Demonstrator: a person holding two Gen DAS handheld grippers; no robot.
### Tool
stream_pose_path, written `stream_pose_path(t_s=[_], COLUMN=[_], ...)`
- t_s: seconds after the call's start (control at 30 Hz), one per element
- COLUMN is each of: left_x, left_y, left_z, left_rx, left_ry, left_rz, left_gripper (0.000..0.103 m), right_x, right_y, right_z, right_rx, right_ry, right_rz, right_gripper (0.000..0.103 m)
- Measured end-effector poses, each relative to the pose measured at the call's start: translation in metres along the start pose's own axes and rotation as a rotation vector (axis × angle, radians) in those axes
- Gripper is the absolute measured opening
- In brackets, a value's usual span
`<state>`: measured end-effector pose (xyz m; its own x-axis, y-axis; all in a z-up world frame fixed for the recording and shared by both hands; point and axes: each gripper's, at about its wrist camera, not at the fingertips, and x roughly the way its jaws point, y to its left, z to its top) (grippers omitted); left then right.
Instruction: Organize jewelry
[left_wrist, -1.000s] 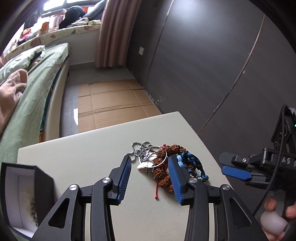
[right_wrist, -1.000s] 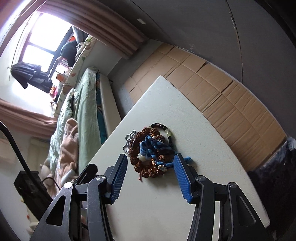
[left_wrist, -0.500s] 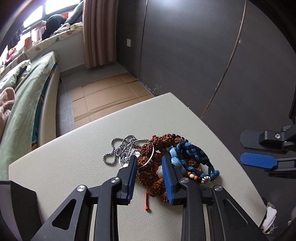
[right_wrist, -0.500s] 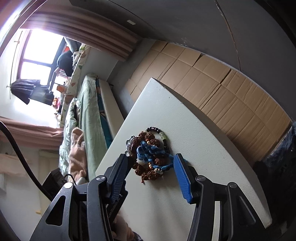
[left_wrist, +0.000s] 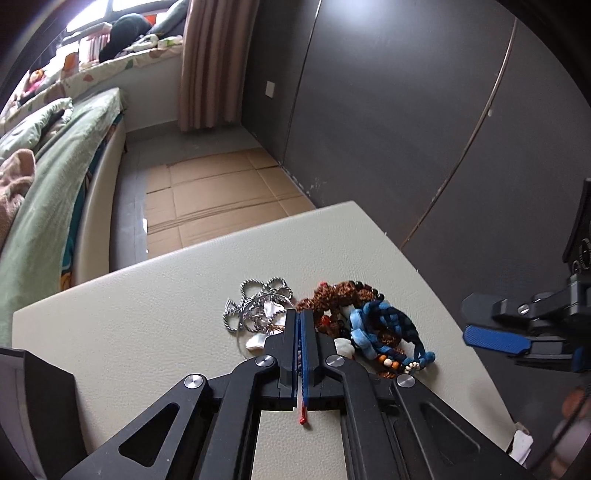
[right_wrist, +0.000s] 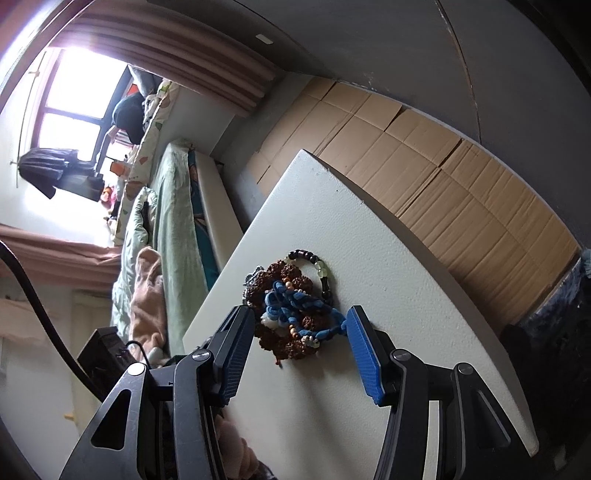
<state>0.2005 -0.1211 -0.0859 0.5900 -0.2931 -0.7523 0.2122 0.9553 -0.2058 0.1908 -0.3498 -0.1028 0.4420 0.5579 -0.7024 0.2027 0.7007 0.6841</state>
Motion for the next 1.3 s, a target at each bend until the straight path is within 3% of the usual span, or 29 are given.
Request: stream_pose_path(t_s=[0.43,0.67,0.7,0.73,0.77,0.8,0.9,0.93,1.0,1.07,1.13,1.3], left_x=[-0.031,-0.033,-0.032,-0.029,-0.024,-0.021,-0.017,-0.016,-0.014,-0.015,-0.018,-0.012], left_y=[0.030,0.028,0.028,0.027,0.024,0.021,0.017,0.016,0.014,0.011,0.009,0.001], left_z=[0.007,0.006,0.006,0.006,0.006,0.005,0.000,-0.002,-0.006,-0.011,-0.014,-0.024], left_rx=[-0.120,-0.100,-0.102,-0.099,-0.084,-0.065,-0.013,0.000,0.032,0.070,0.102,0.194], left_ry=[-0.050,-0.046,-0.041,-0.026,0.000,0.020,0.060,0.072,0.094,0.092,0.079,0.098], left_rz=[-0.076,-0.090,-0.097,-0.096,-0.083,-0.068,-0.037,-0.033,-0.023,0.000,0.028,0.118], left_gripper=[0.000,0.000,0.000,0.000,0.000,0.000,0.000,0.003,0.020,0.060,0.065,0.065], right_x=[0.030,0.046,0.046,0.046,0.045,0.045,0.039,0.037,0.033,0.029,0.028,0.028], right_y=[0.023,0.030,0.030,0.029,0.030,0.030,0.033,0.034,0.035,0.035,0.036,0.035], right_z=[0.003,0.005,0.005,0.004,0.004,0.003,0.002,0.002,0.002,0.003,0.003,0.004], right_rx=[-0.143,-0.201,-0.198,-0.198,-0.201,-0.205,-0.222,-0.227,-0.229,-0.230,-0.234,-0.235], right_ry=[0.029,0.040,0.039,0.036,0.037,0.041,0.025,0.016,0.005,-0.003,-0.007,0.006], right_rz=[-0.126,-0.170,-0.174,-0.172,-0.159,-0.148,-0.128,-0.128,-0.119,-0.114,-0.120,-0.119], right_gripper=[0.053,0.053,0.050,0.038,0.019,0.011,0.010,0.010,0.010,0.009,0.009,0.009])
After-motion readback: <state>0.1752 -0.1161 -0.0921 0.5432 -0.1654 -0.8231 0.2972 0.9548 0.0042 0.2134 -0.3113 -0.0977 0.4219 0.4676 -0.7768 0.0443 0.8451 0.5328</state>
